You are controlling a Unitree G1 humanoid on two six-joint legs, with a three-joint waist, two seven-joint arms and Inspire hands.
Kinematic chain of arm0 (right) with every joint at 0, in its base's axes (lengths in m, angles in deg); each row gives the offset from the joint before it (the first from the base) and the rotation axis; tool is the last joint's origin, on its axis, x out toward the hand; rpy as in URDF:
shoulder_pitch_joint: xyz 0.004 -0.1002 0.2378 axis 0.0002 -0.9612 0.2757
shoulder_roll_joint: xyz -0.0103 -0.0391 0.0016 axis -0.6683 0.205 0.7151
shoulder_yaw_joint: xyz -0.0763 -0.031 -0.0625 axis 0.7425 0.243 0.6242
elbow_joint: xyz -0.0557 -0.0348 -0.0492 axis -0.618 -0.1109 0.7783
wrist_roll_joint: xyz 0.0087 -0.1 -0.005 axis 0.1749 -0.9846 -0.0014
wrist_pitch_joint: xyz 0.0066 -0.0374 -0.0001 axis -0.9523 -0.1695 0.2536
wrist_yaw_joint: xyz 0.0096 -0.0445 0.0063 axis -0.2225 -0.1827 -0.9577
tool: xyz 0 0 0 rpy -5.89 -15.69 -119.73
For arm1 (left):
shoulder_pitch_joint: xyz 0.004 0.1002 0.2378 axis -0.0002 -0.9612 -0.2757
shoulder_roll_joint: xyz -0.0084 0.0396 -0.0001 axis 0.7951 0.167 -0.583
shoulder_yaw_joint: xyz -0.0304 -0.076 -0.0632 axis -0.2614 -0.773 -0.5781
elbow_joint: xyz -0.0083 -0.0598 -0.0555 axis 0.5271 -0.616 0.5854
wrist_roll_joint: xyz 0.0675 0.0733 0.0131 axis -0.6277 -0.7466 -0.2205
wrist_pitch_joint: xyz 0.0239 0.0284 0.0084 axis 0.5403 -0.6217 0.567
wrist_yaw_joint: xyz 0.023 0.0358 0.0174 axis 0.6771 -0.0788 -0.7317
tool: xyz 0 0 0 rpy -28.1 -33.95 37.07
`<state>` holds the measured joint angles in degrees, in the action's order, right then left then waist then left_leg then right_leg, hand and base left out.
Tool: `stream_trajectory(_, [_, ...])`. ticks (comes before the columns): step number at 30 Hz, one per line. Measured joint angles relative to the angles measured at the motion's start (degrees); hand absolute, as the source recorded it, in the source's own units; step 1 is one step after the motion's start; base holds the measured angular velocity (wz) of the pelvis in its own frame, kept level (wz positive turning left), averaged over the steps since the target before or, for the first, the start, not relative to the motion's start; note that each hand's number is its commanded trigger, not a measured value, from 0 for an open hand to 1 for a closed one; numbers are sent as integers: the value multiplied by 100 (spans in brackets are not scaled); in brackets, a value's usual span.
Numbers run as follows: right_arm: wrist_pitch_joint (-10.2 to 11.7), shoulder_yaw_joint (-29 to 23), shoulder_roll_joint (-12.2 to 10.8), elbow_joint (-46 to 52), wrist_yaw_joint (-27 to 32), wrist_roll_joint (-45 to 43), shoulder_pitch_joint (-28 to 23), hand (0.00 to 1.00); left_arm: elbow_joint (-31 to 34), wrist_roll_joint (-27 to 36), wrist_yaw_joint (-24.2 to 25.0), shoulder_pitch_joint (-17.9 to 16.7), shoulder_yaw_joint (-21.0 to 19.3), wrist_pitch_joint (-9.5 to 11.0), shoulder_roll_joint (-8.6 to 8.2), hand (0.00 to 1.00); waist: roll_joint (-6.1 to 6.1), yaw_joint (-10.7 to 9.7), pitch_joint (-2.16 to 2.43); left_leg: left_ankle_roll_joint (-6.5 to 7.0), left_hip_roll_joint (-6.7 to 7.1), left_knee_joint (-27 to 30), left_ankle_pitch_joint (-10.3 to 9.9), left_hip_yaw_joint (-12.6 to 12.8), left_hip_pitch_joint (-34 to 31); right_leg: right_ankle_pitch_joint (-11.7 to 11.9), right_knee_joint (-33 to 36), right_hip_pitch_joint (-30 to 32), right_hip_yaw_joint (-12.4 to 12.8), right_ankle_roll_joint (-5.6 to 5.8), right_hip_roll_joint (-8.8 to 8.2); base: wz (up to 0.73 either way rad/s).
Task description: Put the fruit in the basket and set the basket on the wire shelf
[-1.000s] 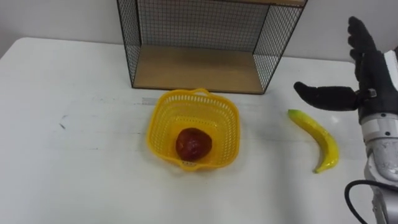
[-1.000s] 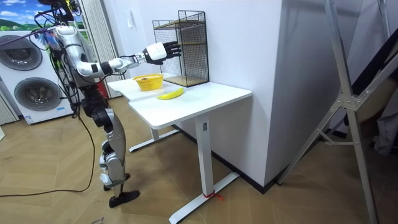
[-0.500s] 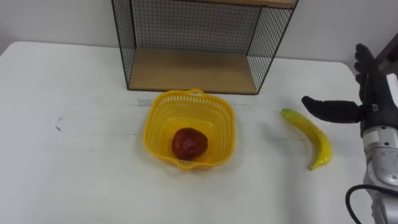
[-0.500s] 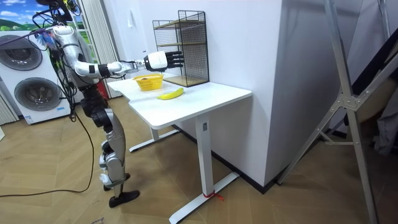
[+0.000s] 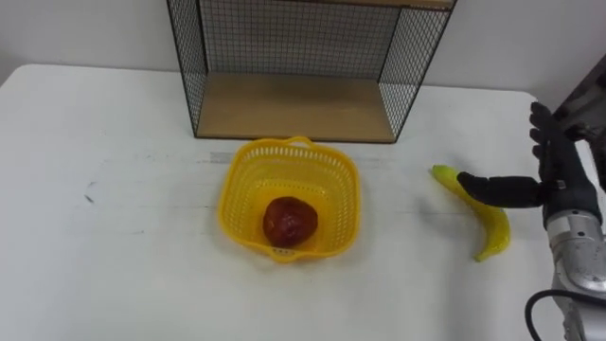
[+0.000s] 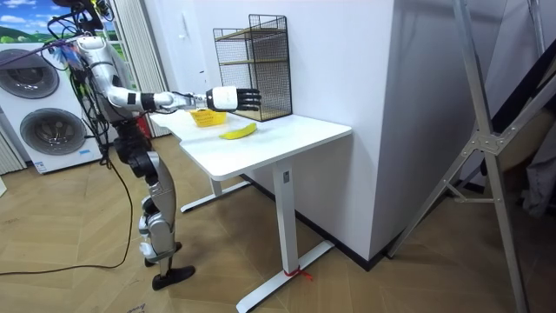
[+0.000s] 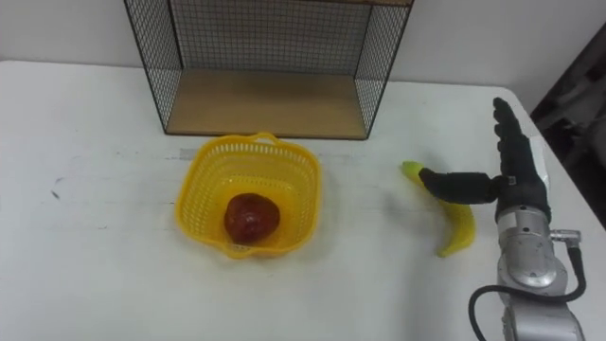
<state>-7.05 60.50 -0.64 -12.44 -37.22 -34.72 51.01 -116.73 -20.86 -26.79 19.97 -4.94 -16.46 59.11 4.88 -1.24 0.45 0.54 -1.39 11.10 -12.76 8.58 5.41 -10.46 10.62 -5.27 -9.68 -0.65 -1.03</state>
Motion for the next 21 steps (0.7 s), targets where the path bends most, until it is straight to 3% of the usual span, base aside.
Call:
stream_trajectory(2, [-2,10,5,-306,-95,-62,106,0,-22,0,0,8,-35,-35,5,0,7,-4,-6,0,0,23,0,-5,13,0,-2,-31,7,0,0,4])
stream_trajectory(6, [-248,30,7,-574,-391,-332,121,0,-25,0,0,8,-42,-171,3,0,23,7,-35,0,0,36,0,-28,-19,0,0,-27,9,0,-4,2])
stream_trajectory(11, [-256,76,33,-678,-598,-457,124,0,-24,1,0,11,-81,-251,18,0,55,8,-52,1,10,57,0,-68,-85,-1,-5,29,4,0,-3,1])
stream_trajectory(16, [-282,289,133,-1113,-769,-627,124,0,-22,0,0,1,-79,-249,25,0,123,32,-52,2,17,54,1,-85,-92,-1,-6,33,-9,0,-4,1])
stream_trajectory(21, [-243,284,168,-1350,-1030,-783,162,0,23,-19,1,-1,-85,-252,120,0,184,56,-10,2,19,43,1,-88,-77,-1,-74,29,-6,0,6,0])
